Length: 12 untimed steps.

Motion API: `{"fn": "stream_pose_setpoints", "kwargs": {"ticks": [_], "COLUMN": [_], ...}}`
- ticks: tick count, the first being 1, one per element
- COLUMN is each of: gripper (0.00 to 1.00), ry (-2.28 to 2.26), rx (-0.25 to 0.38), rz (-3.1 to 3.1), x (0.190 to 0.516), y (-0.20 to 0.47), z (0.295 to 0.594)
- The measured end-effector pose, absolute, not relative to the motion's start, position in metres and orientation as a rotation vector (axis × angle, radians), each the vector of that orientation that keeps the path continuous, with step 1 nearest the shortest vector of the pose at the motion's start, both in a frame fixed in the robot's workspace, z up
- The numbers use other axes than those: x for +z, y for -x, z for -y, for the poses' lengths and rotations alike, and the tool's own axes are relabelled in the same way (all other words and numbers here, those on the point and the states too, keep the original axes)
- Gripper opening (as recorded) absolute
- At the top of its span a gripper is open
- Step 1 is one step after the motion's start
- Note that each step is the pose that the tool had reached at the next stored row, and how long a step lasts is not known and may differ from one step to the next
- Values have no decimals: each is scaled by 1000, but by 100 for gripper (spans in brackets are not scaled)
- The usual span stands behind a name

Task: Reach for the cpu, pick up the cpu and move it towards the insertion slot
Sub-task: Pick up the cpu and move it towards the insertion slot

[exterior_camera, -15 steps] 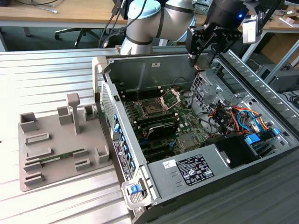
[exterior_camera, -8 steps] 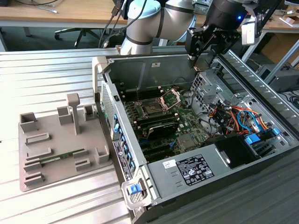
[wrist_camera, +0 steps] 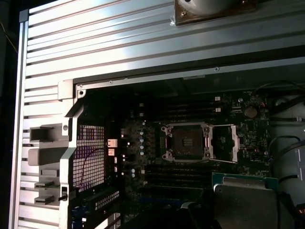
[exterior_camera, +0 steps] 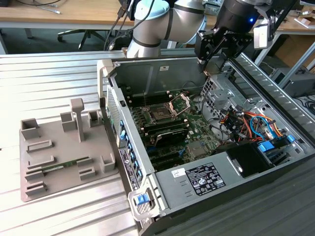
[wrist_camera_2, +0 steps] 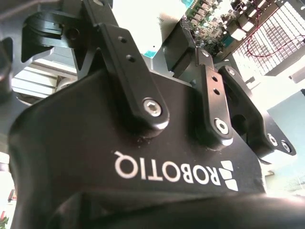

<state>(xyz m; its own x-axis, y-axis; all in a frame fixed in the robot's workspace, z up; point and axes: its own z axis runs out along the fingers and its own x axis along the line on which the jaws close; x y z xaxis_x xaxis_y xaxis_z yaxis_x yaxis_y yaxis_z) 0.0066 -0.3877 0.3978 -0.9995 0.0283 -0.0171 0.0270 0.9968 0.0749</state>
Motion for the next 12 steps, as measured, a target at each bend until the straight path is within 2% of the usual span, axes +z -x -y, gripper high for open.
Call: {"fn": "stream_pose_setpoints", "kwargs": {"ticks": [12], "gripper": [55], "ry": [-43], "rx": [117], "rz": [-3121], "x": [394], "y": [-7], "z": [388]}}
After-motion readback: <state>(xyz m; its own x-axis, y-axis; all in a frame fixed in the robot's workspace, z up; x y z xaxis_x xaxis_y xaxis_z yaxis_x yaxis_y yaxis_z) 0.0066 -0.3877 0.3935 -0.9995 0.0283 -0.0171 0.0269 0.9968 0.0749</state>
